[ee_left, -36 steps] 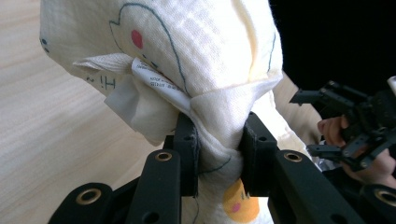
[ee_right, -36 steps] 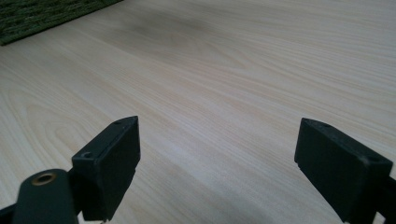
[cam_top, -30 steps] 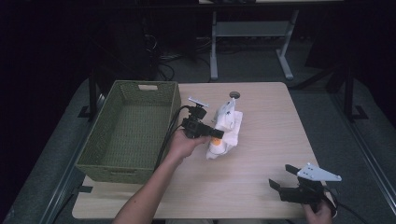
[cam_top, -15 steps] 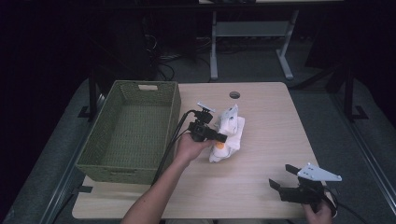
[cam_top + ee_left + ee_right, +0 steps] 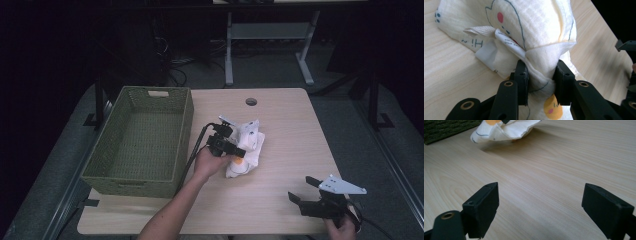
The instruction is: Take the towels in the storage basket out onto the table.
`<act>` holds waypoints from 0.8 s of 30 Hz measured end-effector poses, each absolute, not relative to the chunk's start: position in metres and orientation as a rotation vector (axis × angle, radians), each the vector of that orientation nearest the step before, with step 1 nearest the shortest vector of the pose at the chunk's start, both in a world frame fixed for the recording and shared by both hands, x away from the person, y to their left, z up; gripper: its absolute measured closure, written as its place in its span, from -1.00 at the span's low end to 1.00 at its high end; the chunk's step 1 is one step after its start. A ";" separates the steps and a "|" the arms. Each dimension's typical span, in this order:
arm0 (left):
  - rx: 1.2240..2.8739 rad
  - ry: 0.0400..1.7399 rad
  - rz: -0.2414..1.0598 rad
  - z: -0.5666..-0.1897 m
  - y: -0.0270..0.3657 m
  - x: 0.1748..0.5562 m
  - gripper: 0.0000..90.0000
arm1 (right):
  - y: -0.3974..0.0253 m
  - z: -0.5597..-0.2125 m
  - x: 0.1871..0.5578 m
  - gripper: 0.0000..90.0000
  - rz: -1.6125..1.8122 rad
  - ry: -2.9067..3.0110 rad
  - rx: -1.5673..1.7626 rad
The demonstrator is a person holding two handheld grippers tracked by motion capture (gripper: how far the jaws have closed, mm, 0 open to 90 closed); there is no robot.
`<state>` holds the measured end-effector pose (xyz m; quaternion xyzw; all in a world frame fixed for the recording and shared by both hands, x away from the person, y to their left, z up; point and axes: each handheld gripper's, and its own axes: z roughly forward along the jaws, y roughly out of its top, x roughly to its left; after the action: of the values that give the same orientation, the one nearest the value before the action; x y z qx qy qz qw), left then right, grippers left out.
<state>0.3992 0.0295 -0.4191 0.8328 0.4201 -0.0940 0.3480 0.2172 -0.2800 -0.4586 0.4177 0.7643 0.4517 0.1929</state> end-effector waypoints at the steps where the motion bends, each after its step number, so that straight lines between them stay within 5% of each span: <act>1: 2.158 1.088 -0.242 -0.420 0.028 0.399 0.49 | -0.280 -0.459 0.217 -0.69 1.267 2.145 1.171; 12: 2.202 1.077 -0.202 -0.431 0.017 0.394 0.42 | -0.280 -0.458 0.217 -0.69 1.270 2.147 1.172; 24: 2.198 1.068 -0.156 -0.429 0.015 0.385 0.13 | -0.280 -0.458 0.217 -0.69 1.265 2.149 1.171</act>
<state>0.3852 0.0153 -0.4291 0.8443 0.4102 -0.0600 0.3396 0.2167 -0.2796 -0.4585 0.4171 0.7655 0.4506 0.1922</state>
